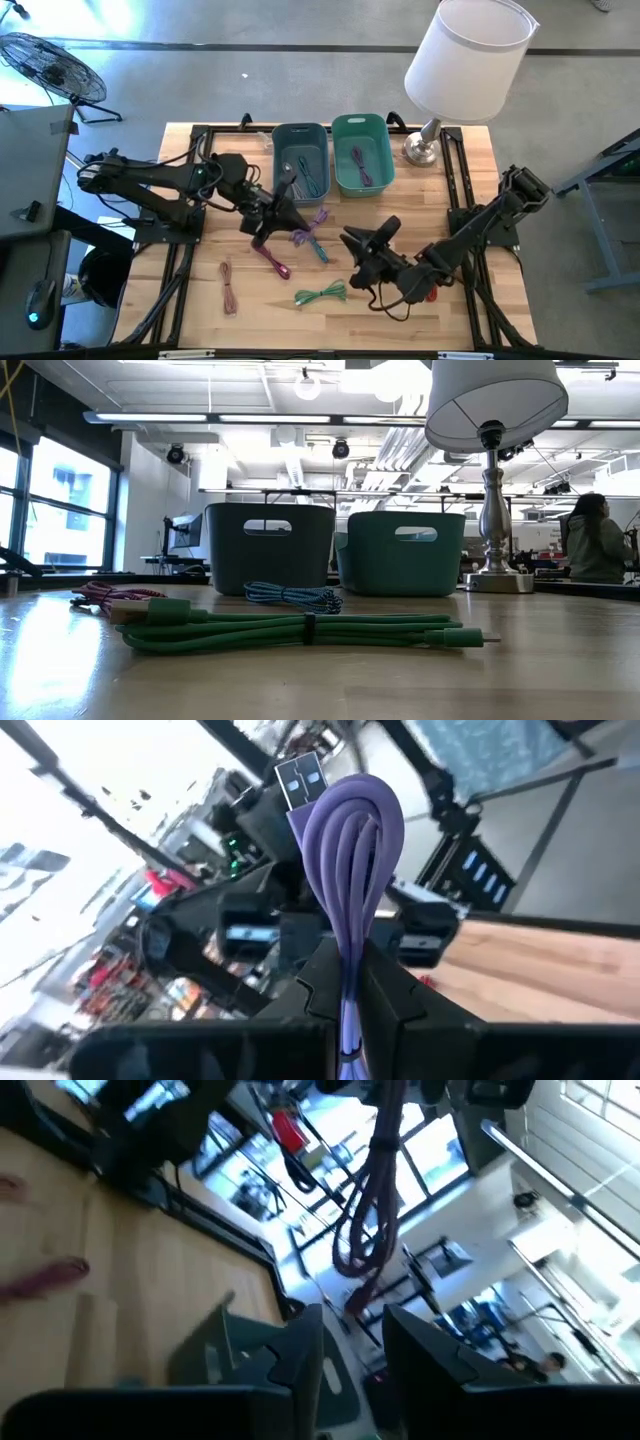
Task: Pick & Place USB Port
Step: Put the violet charger cable into the green bin
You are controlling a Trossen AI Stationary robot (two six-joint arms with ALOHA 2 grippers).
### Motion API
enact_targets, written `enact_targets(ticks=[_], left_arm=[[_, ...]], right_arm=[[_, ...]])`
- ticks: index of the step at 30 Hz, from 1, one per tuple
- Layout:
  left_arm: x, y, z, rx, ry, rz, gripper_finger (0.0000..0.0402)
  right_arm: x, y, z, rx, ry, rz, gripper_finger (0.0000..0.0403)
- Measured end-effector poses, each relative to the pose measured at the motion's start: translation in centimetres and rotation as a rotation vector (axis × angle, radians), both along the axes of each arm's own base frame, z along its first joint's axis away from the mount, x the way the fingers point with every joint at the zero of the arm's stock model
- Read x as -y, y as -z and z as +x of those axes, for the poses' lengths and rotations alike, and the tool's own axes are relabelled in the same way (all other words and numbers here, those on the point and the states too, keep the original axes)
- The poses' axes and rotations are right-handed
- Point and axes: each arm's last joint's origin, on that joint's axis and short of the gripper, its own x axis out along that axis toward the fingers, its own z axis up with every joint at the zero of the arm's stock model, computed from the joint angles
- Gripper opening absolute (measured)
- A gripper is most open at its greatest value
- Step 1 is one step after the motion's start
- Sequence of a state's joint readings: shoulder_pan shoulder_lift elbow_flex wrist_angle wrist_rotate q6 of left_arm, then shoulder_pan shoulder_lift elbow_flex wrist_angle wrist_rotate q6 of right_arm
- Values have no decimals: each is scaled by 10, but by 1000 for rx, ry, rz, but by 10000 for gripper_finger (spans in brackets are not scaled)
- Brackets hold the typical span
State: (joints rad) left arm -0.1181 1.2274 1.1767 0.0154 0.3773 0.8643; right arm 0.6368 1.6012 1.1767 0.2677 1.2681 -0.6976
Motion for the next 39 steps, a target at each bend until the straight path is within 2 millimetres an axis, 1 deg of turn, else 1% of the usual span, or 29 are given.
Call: enact_targets(ticks=[3, 9, 14, 18, 31, 36, 39], left_arm=[[1, 1, 0, -14, 20, -4, 8], [2, 2, -1, -22, 61, -5, 8], [2, 2, -1, -25, 59, -4, 8], [2, 2, -1, -13, 59, 17, 8], [0, 3, 0, -8, 15, 50, 7], [1, 11, 7, -37, 10, 56, 7], [2, 15, 15, -38, 9, 56, 7]], right_arm=[[7, -2, 6, 12, -10, 6, 119], [22, -6, 16, 52, 5, 37, 180], [26, -11, 19, 90, -34, 59, 217], [26, -12, 20, 107, -55, 76, 223], [26, -12, 24, 131, -175, 126, 224], [33, -11, 28, 133, -208, 147, 224], [36, -10, 31, 133, -216, 158, 224]])
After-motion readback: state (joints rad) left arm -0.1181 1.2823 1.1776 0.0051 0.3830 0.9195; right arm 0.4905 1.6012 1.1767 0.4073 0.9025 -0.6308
